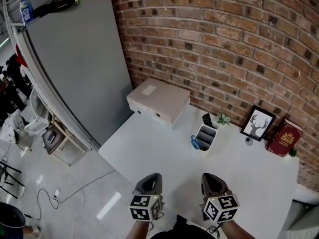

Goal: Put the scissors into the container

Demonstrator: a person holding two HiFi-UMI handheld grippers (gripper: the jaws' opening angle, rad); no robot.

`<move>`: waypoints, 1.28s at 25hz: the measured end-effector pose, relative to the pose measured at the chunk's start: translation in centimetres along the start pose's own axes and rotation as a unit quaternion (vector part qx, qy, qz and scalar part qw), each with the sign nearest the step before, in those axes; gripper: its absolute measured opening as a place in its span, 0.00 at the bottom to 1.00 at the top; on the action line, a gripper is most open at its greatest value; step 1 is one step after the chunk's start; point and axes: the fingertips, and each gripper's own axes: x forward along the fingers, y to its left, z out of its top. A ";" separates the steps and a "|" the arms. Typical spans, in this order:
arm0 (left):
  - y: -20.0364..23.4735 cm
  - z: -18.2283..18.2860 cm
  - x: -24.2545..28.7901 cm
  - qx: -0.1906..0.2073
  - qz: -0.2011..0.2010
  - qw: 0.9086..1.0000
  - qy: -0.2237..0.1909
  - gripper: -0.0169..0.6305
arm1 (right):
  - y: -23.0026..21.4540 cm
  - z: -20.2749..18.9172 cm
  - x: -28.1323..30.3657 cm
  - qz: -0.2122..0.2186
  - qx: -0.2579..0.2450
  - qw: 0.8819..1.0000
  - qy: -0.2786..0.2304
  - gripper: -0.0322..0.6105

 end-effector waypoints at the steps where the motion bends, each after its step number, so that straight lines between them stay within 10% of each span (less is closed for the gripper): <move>1: -0.1 0.0 -0.1 0.000 0.000 1.000 -0.001 0.06 | 0.0 0.0 -0.1 0.000 -0.002 1.000 0.001 0.05; 32: -0.1 -0.3 -2.0 0.003 0.007 1.000 -0.006 0.06 | 0.9 -1.4 -1.3 0.012 -0.014 1.000 0.020 0.05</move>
